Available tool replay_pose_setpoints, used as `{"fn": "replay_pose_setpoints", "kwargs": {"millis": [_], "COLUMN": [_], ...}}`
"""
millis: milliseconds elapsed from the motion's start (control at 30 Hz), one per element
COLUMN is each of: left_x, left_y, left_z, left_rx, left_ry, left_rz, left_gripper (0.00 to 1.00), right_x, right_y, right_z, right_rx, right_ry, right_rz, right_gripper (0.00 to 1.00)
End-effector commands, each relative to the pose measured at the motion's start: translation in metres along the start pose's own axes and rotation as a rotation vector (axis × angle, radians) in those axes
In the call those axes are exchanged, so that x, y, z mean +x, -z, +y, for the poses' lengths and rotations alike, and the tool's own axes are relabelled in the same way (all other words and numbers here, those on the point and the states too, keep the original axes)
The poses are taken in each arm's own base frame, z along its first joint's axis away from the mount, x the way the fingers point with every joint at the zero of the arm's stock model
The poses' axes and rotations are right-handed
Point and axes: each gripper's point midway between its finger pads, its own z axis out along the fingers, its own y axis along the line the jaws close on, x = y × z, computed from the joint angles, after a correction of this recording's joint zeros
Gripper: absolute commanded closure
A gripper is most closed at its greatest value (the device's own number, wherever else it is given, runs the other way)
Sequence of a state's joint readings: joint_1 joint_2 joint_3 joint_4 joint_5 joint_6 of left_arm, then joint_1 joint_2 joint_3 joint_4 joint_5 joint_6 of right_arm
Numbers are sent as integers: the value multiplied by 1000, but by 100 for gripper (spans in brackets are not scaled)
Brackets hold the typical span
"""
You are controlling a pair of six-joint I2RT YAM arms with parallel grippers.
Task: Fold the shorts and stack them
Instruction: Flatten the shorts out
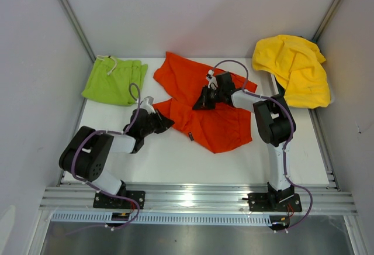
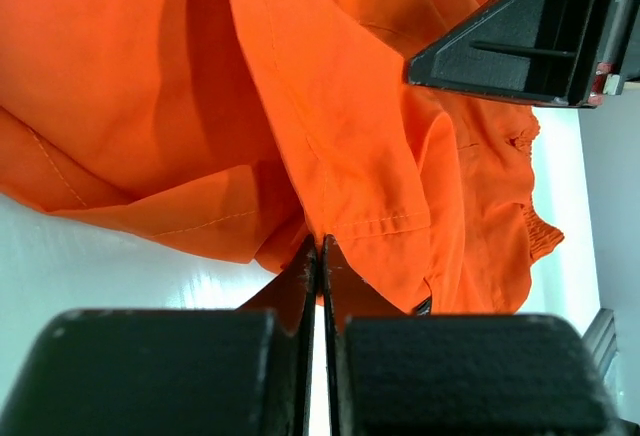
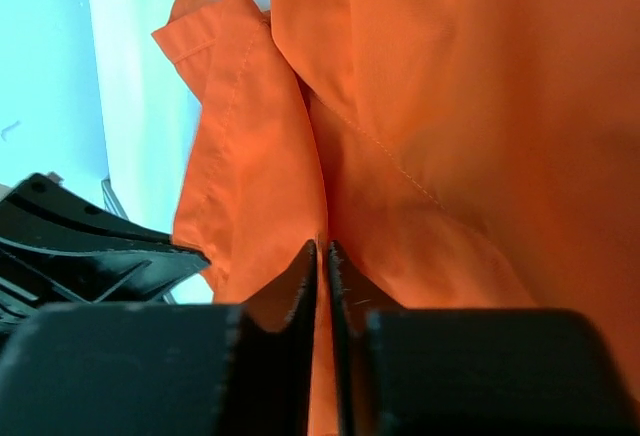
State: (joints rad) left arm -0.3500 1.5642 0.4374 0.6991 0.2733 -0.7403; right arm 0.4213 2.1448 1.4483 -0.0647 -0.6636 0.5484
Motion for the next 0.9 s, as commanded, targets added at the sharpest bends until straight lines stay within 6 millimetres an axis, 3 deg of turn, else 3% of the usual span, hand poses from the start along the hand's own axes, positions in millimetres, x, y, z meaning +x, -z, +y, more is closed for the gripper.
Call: {"fn": "replay_pose_setpoints", "kwargs": {"millis": [0, 133, 167, 200, 267, 333, 400, 433, 500, 533, 567, 600, 633, 667, 700, 733, 767, 800, 867], "left_x": [-41, -42, -51, -52, -57, -53, -58, -50, -51, -38, -39, -39, -28, -26, -26, -20, -20, -18, -13], "left_y": [8, 24, 33, 39, 54, 64, 77, 82, 93, 97, 101, 108, 110, 113, 119, 121, 124, 126, 133], "left_z": [-28, -22, -32, -32, -35, -32, -34, -25, -27, -16, -13, -16, -7, -6, -8, -5, -8, -7, -6], "left_rx": [48, -17, 0, -9, -29, -57, -74, -111, -113, -143, -158, -143, -156, -153, -140, -138, -126, -119, -115], "left_ry": [-84, -110, -124, -137, -155, -164, -171, -161, -158, -147, -141, -136, -130, -127, -124, -120, -120, -115, -110], "left_rz": [-116, -110, -142, -149, -168, -153, -182, -157, -179, -151, -164, -185, -169, -172, -193, -185, -195, -198, -201], "left_gripper": [100, 100, 100, 100, 100, 100, 100, 100, 100, 100, 100, 100, 100, 100, 100, 100, 100, 100, 100], "right_x": [-14, -14, -15, -16, -17, -20, -15, -18, -4, -5, 14, 13, 19, 21, 44, 52, 58, 83, 96], "right_y": [10, 17, 20, 26, 33, 51, 65, 83, 100, 121, 128, 141, 152, 171, 179, 189, 204, 208, 224], "right_z": [18, 23, 24, 27, 28, 40, 36, 49, 32, 43, 26, 15, 9, 16, -6, -14, -8, -26, -29], "right_rx": [-23, -15, -9, 4, 26, 32, 56, 48, 129, 142, 206, 282, 318, 328, 401, 431, 433, 485, 512], "right_ry": [55, 75, 82, 83, 91, 114, 101, 119, 75, 90, 36, 6, -20, -52, -113, -149, -174, -221, -250], "right_rz": [-29, -38, -46, -54, -70, -97, -110, -147, -167, -215, -197, -242, -259, -310, -295, -312, -357, -323, -370], "right_gripper": [87, 68, 51, 42, 35, 34, 33, 33, 33, 33, 33, 33, 33, 33, 33, 33, 32, 33, 34]}}
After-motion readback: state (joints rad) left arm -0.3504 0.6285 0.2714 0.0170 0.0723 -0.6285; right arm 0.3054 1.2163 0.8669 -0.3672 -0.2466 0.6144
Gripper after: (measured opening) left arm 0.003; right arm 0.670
